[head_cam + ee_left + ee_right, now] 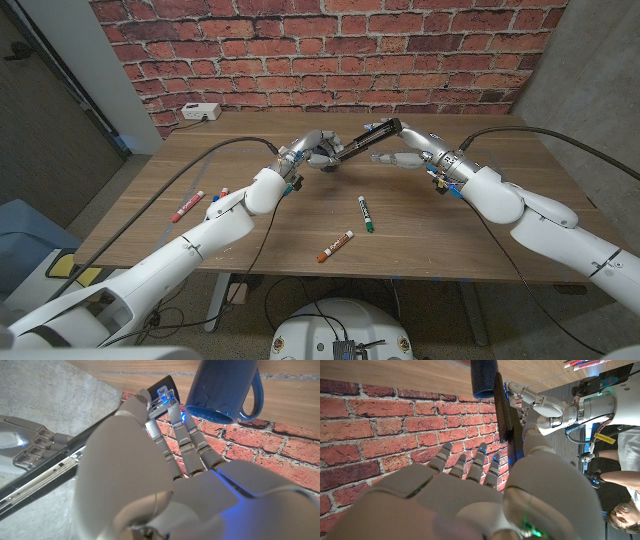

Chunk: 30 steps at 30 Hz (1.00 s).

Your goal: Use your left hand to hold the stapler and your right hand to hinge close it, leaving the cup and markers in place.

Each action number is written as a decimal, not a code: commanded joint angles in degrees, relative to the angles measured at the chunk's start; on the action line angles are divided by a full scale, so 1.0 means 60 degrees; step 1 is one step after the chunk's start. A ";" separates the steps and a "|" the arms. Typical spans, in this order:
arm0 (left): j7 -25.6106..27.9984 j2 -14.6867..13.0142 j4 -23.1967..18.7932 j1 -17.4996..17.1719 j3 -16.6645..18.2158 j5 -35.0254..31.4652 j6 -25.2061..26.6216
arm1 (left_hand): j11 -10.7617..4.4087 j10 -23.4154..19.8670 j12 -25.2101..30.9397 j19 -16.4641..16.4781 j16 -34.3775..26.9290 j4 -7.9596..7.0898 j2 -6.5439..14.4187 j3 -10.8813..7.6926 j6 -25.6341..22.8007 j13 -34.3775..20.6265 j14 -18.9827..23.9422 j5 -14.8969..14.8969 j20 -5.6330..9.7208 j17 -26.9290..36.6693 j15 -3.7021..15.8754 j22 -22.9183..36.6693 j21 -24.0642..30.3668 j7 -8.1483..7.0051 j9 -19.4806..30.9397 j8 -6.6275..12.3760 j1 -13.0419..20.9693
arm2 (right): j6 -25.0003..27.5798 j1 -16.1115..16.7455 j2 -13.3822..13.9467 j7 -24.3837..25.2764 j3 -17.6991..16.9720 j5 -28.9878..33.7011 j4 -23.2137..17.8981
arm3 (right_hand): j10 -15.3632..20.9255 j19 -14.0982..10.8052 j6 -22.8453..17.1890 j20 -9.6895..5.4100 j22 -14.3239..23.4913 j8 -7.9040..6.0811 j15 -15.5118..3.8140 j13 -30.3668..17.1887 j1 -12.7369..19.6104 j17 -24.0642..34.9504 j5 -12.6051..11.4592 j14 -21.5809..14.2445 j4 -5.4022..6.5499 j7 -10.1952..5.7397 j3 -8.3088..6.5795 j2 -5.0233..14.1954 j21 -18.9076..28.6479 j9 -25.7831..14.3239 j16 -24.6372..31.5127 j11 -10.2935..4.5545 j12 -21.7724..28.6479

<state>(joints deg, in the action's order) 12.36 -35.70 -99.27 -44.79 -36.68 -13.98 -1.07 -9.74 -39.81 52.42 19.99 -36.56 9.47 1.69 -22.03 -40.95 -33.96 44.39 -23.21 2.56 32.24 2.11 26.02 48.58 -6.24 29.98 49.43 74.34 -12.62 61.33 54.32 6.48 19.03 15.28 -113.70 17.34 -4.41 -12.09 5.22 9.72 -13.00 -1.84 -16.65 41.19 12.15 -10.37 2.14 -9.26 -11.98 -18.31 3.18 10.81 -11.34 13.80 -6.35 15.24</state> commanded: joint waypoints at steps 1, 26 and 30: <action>-0.0026 0.0096 0.0084 0.0086 -0.0100 -0.0059 -0.0044 | -0.0024 -0.0071 -0.0010 0.0099 -0.0013 -0.0630 0.0099 -0.0716 -0.0082 -0.0564 0.0500 0.0041 0.0290 0.0064 0.1900 -0.0006 0.0028 0.0013 0.0035 0.0041 -0.0042 | 0.0100 0.0050 -0.0057 0.0112 -0.0013 0.0327 -0.0092 | 0.0111 -0.0030 -0.0119 0.0002 0.0030 -0.0052 -0.0372 -0.0081 0.0136 0.0026 0.0032 -0.0044 0.0046 -0.0011 -0.0025 0.0008 0.0064 -0.0031 0.0096 0.0002 0.0093; -0.0027 0.0181 0.0143 0.0129 -0.0166 -0.0085 -0.0146 | -0.0063 -0.0116 -0.0140 0.0059 0.0208 -0.0530 0.0193 -0.0622 -0.0079 -0.0573 0.0546 0.0326 0.0289 0.0087 0.1861 -0.0230 0.0129 0.0014 -0.0090 0.0023 -0.0088 | 0.0997 -0.0028 -0.0152 0.0161 0.0325 0.1212 -0.0427 | 0.0097 -0.0002 -0.0564 -0.0352 0.0032 -0.0156 -0.0713 -0.0436 0.0659 0.0038 0.0043 0.0175 0.0001 0.0044 -0.0143 0.0248 0.0034 -0.0062 0.0042 -0.0265 0.0120; -0.0020 0.0172 0.0111 0.0108 -0.0167 -0.0103 -0.0150 | -0.0063 -0.0116 -0.0140 0.0059 0.0208 -0.0529 0.0193 -0.0622 -0.0079 -0.0573 0.0546 0.0326 0.0289 0.0087 0.1861 -0.0230 0.0129 0.0014 -0.0090 0.0023 -0.0088 | 0.1072 -0.0062 -0.0151 0.0143 0.0385 0.1288 -0.0457 | 0.0092 0.0021 -0.0563 -0.0400 0.0032 -0.0149 -0.0711 -0.0478 0.0717 0.0037 0.0043 0.0214 -0.0005 0.0062 -0.0152 0.0262 0.0027 -0.0066 0.0029 -0.0269 0.0124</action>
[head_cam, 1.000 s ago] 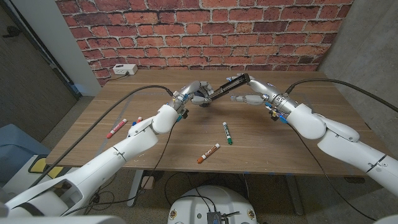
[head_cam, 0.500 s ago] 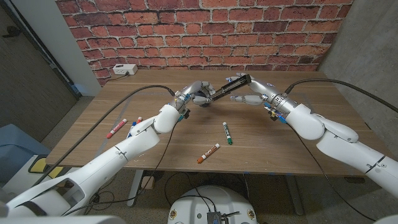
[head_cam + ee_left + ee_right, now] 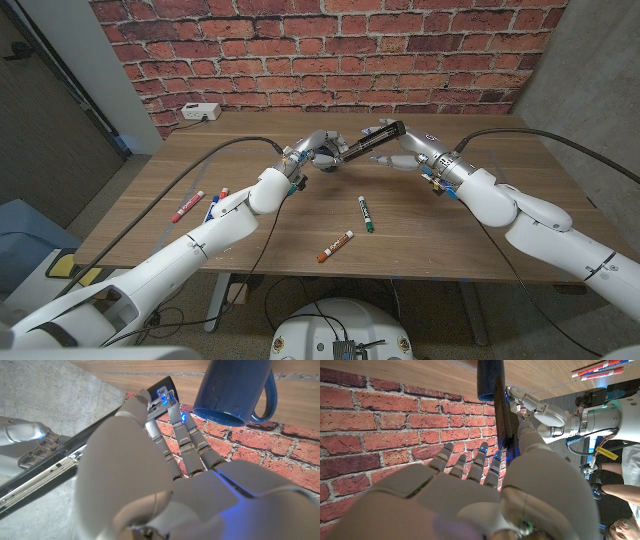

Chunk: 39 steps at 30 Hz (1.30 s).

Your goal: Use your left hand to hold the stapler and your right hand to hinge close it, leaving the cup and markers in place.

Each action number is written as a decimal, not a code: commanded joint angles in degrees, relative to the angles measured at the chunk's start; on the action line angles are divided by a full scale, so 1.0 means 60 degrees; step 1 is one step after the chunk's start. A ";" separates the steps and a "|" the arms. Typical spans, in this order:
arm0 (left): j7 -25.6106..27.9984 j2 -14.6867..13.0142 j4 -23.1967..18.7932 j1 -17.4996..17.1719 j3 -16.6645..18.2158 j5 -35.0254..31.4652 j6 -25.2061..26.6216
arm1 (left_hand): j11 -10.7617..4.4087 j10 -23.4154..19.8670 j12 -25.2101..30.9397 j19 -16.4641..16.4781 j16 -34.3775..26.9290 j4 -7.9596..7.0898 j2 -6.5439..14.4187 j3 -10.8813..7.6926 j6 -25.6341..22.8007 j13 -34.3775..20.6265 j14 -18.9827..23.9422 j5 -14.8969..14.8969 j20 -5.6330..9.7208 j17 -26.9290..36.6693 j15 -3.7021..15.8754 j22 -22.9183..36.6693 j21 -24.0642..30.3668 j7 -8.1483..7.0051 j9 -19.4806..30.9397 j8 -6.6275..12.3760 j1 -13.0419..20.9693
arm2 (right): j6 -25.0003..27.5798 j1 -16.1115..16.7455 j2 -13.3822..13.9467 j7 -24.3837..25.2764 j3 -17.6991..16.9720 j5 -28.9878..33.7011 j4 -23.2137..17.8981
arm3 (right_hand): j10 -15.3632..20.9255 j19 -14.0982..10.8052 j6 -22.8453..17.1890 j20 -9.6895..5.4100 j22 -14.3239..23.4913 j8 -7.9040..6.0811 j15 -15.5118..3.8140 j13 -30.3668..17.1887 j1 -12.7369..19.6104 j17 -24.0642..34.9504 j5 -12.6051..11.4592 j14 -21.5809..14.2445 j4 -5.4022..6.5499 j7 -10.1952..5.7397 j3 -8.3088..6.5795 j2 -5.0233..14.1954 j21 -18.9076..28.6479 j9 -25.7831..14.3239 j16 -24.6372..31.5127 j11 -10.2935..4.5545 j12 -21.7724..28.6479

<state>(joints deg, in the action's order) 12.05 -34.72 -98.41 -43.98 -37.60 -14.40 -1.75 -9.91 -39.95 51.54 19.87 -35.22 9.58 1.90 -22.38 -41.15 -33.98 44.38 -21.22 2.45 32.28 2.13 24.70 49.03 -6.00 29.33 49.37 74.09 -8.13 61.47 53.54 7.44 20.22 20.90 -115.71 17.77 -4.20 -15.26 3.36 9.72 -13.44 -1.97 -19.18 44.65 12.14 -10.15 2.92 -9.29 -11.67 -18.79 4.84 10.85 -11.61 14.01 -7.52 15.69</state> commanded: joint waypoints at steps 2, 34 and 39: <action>0.0026 0.0004 -0.0054 -0.0043 -0.0008 -0.0027 -0.0028 | -0.0034 -0.0094 0.0006 0.0080 -0.0014 -0.0548 0.0159 -0.0562 -0.0046 -0.0569 0.0547 -0.0006 0.0309 0.0081 0.1859 -0.0009 0.0055 -0.0027 0.0019 0.0033 -0.0046 | 0.0372 -0.0090 -0.0024 -0.0009 0.0215 0.0403 -0.0138 | 0.0016 -0.0011 -0.0032 -0.0083 0.0032 -0.0072 -0.0685 -0.0069 0.0158 0.0039 0.0007 0.0082 -0.0003 0.0019 -0.0074 -0.0011 0.0020 -0.0021 -0.0006 -0.0071 0.0051; -0.0006 -0.0064 -0.0346 -0.0241 -0.0022 -0.0122 0.0047 | -0.0040 -0.0085 0.0088 -0.0354 -0.1296 -0.0581 0.0014 -0.0776 0.0184 -0.0699 -0.0114 -0.0552 0.0156 0.0044 0.1868 0.0887 0.0126 -0.0027 0.0590 0.0524 -0.0166 | 0.0185 0.0171 -0.0265 0.1059 0.0390 0.1053 0.0009 | 0.0675 -0.0470 -0.0600 -0.0809 0.0046 -0.0177 -0.1418 -0.0964 0.0650 0.0155 -0.0142 -0.0487 0.0239 -0.0186 0.0021 0.0651 0.0168 -0.0129 0.0378 -0.0723 0.0469; -0.0027 -0.0089 -0.0387 -0.0276 -0.0008 -0.0103 0.0005 | -0.0092 -0.0150 -0.0009 -0.0173 -0.0913 -0.0500 0.0064 -0.0740 0.0129 -0.0621 0.0140 -0.0270 0.0278 -0.0309 0.1884 0.0644 0.0202 -0.0078 0.0393 0.0455 -0.0229 | 0.0250 0.0173 -0.0296 0.1042 0.0432 0.1145 -0.0013 | 0.0779 -0.0566 -0.0689 -0.0847 0.0049 -0.0194 -0.1459 -0.1052 0.0787 0.0160 -0.0146 -0.0591 0.0184 -0.0188 0.0009 0.0684 0.0183 -0.0138 0.0435 -0.0743 0.0513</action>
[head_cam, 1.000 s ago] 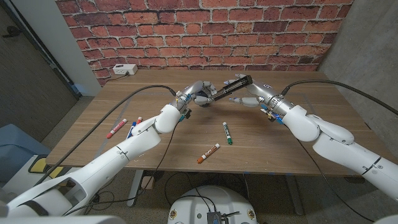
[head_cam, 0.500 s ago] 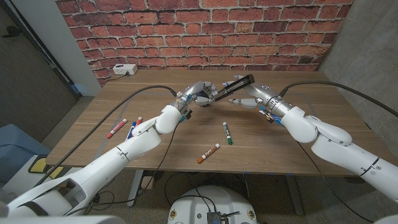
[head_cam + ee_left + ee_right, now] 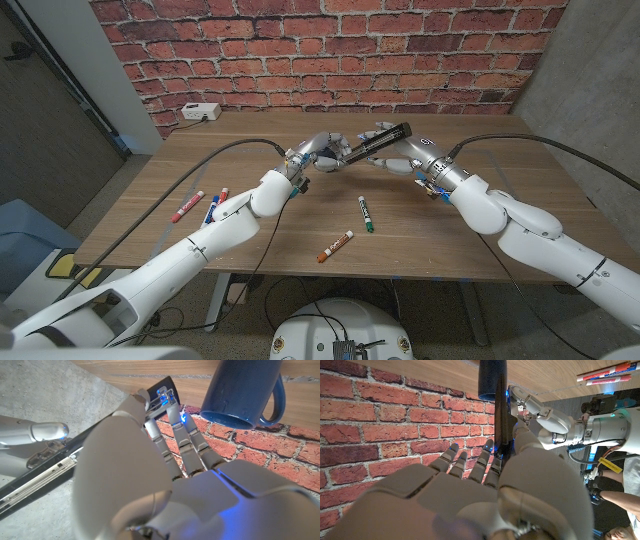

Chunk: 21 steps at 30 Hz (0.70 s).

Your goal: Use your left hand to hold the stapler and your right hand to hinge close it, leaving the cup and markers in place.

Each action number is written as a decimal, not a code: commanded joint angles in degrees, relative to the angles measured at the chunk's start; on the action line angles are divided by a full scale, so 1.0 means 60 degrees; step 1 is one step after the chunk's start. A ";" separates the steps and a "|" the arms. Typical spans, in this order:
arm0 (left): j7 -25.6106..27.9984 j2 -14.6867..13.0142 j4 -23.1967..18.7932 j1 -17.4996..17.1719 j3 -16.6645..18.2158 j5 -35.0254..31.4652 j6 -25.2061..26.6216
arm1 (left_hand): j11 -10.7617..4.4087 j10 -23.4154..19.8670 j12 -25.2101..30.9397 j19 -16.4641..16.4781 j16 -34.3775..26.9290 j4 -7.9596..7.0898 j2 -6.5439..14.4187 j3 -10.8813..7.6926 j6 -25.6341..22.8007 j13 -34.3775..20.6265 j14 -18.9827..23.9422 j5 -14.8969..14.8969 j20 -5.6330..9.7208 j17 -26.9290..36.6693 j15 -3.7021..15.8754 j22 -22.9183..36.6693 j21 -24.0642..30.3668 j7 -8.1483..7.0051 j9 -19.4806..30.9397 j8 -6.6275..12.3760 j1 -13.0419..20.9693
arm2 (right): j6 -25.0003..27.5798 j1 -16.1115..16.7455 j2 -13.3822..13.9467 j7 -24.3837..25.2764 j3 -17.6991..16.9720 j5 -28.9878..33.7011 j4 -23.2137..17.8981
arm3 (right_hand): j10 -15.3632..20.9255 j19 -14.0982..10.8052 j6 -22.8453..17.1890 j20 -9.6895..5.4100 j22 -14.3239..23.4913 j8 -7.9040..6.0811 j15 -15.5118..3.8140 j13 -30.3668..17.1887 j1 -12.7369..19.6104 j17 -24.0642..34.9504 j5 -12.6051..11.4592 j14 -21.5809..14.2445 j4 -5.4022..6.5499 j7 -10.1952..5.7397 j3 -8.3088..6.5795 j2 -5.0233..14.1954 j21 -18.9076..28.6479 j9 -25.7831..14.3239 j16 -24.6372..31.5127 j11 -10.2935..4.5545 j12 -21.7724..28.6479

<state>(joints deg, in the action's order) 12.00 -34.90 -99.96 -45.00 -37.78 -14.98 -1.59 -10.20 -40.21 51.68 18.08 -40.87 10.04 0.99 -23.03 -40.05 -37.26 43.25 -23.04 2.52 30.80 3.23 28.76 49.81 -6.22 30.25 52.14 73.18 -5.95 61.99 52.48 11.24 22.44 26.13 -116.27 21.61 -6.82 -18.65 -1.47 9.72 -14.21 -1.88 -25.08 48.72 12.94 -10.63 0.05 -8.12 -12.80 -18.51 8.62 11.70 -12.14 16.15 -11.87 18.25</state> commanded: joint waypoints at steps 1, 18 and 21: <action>-0.0019 -0.0058 -0.0129 -0.0106 0.0023 -0.0007 -0.0023 | -0.0044 -0.0106 -0.0033 0.0124 0.0027 -0.0577 0.0216 -0.0632 -0.0053 -0.0076 0.0328 0.0034 0.0265 -0.0064 0.1700 -0.0033 0.0072 -0.0042 0.0239 -0.0006 -0.0077 | -0.0110 0.0087 -0.0121 0.0409 0.0062 0.0278 0.0080 | 0.0161 -0.0145 -0.0144 -0.0047 0.0049 -0.0072 -0.1484 -0.0080 0.0124 0.0026 -0.0066 -0.0118 -0.0016 0.0001 -0.0037 0.0054 0.0043 -0.0052 0.0083 -0.0019 0.0093; -0.0037 -0.0036 -0.0143 -0.0138 0.0018 -0.0031 -0.0083 | 0.0033 -0.0140 -0.0054 0.0160 0.0195 -0.0553 0.0218 -0.0629 -0.0091 -0.0059 0.0491 0.0139 0.0278 -0.0096 0.1702 -0.0189 0.0114 0.0010 0.0077 -0.0113 -0.0005 | -0.0128 0.0057 -0.0262 0.0822 0.0311 0.1030 0.0209 | 0.0574 -0.0555 -0.0500 -0.0047 0.0057 -0.0098 -0.1589 -0.0449 0.0117 0.0119 -0.0045 -0.0452 0.0083 0.0002 0.0274 -0.0063 0.0087 -0.0089 0.0330 -0.0005 0.0310; -0.0034 -0.0026 -0.0108 -0.0137 0.0015 -0.0022 -0.0123 | 0.0033 -0.0140 -0.0054 0.0160 0.0195 -0.0553 0.0218 -0.0629 -0.0091 -0.0059 0.0491 0.0139 0.0278 -0.0096 0.1702 -0.0189 0.0114 0.0011 0.0077 -0.0113 -0.0005 | -0.0020 0.0061 -0.0248 0.0812 0.0329 0.1151 0.0180 | 0.0637 -0.0630 -0.0600 -0.0074 0.0058 -0.0115 -0.1598 -0.0505 0.0130 0.0132 -0.0052 -0.0515 0.0089 0.0003 0.0305 -0.0049 0.0097 -0.0095 0.0368 -0.0008 0.0357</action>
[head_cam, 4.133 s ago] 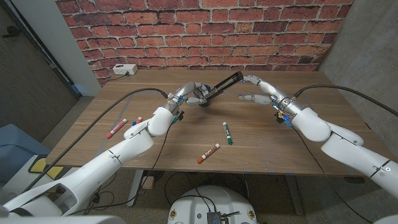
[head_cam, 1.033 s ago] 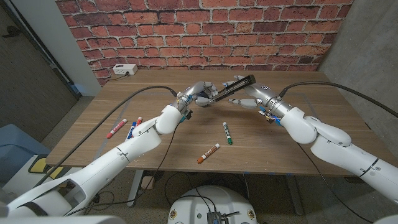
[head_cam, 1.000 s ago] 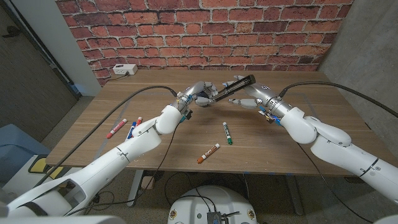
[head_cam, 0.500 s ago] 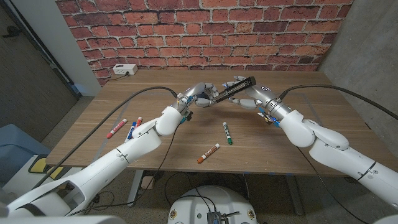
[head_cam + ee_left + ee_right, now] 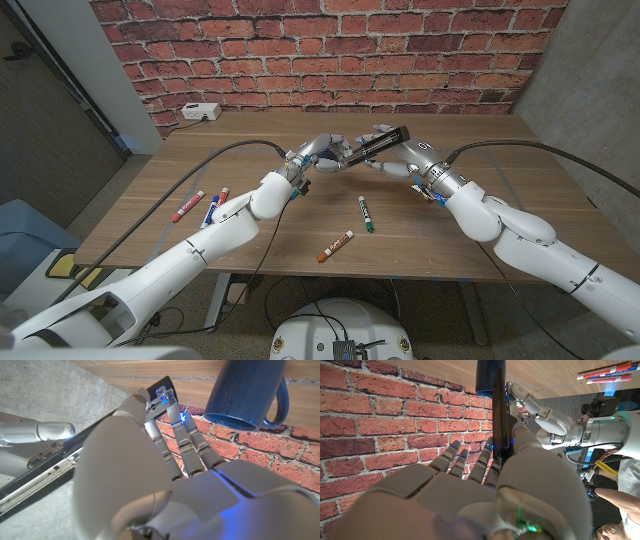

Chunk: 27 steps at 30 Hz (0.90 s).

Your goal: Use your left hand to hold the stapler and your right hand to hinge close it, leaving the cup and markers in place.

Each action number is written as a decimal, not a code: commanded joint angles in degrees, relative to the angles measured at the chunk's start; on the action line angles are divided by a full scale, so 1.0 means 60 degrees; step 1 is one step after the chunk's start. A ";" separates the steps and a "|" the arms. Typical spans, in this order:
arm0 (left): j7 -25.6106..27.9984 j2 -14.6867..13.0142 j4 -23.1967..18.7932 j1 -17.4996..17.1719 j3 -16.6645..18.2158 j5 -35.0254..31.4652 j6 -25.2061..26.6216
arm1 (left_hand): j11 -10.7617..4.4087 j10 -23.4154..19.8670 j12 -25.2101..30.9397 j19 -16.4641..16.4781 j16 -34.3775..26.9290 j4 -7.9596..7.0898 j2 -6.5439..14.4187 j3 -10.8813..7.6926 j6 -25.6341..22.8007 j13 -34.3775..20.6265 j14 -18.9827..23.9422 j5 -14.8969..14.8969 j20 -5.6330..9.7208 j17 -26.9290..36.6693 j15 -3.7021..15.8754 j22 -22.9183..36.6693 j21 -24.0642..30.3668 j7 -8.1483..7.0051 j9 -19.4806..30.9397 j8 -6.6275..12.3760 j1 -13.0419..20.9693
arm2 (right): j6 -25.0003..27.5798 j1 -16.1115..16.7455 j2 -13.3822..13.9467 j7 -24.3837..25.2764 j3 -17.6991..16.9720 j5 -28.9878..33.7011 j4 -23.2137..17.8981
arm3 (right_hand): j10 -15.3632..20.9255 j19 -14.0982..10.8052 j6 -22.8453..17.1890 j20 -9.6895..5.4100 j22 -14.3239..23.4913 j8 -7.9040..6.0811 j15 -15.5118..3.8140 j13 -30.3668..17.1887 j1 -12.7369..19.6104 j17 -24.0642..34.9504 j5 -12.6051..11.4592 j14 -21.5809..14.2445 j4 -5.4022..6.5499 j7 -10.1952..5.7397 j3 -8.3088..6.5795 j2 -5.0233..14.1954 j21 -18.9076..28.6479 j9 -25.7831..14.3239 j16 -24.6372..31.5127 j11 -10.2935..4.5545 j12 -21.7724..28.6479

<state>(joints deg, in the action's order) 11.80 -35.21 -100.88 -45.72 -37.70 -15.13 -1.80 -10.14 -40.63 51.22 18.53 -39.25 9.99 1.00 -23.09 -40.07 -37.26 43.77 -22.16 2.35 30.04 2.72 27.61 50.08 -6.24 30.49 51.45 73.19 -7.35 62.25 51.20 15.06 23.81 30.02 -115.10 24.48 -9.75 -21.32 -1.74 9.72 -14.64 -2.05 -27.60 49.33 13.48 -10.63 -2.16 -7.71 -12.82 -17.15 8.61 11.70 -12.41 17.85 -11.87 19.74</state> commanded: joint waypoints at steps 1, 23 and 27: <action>-0.0022 0.0027 0.0068 -0.0010 0.0000 0.0034 -0.0131 | 0.0023 -0.0071 0.0022 0.0085 -0.0074 -0.0545 0.0216 -0.0620 -0.0088 -0.0058 0.0404 -0.0009 0.0308 0.0031 0.1787 0.0003 0.0068 0.0014 0.0037 0.0001 -0.0007 | 0.0221 0.0016 -0.0037 0.0189 0.0108 0.0525 -0.0011 | 0.0160 -0.0146 -0.0163 -0.0030 0.0058 -0.0044 -0.1570 -0.0092 0.0028 0.0044 -0.0052 -0.0153 0.0021 0.0008 0.0082 -0.0046 0.0097 -0.0050 0.0090 -0.0007 0.0113; -0.0103 0.0086 0.0359 0.0115 -0.0001 0.0135 -0.0342 | -0.0003 0.0237 0.0640 -0.0305 -0.0975 -0.0617 0.0148 -0.0791 -0.0046 0.0245 -0.0113 -0.0634 0.0137 0.0178 0.1762 0.0514 -0.0090 0.0011 0.0366 0.0369 -0.0102 | -0.0012 -0.0184 -0.0366 0.0754 0.0333 0.0573 0.0396 | 0.1757 -0.0637 -0.2161 -0.0147 0.0090 -0.0236 -0.1675 -0.0790 0.0359 0.0432 -0.0088 -0.1105 0.0189 0.0024 0.0367 0.0277 0.0083 -0.0107 0.0656 -0.0024 0.1239; -0.0092 0.0101 0.0383 0.0125 -0.0008 0.0129 -0.0354 | -0.0003 0.0237 0.0640 -0.0305 -0.0975 -0.0616 0.0148 -0.0791 -0.0046 0.0245 -0.0113 -0.0634 0.0137 0.0178 0.1762 0.0514 -0.0090 0.0011 0.0366 0.0369 -0.0101 | -0.0131 -0.0221 -0.0449 0.0912 0.0394 0.0598 0.0512 | 0.2099 -0.0737 -0.2724 -0.0169 0.0097 -0.0304 -0.1709 -0.0887 0.0466 0.0552 -0.0096 -0.1290 0.0226 0.0034 0.0338 0.0308 0.0098 -0.0122 0.0787 -0.0026 0.1472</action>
<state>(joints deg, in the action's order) 11.33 -34.89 -99.41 -45.36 -37.59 -14.51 -3.49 -10.14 -38.97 54.68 16.85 -39.51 9.93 1.60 -23.78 -39.93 -35.57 42.25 -25.92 2.16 30.05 3.84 30.53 49.73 -6.22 32.19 52.86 72.59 -6.64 61.48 49.46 18.65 25.48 33.80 -113.32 34.13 -13.23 -35.58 -2.35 10.01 -15.71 -2.14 -31.22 51.39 16.29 -10.82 -8.85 -6.89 -12.68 -14.84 9.30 11.70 -12.93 21.98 -10.64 27.12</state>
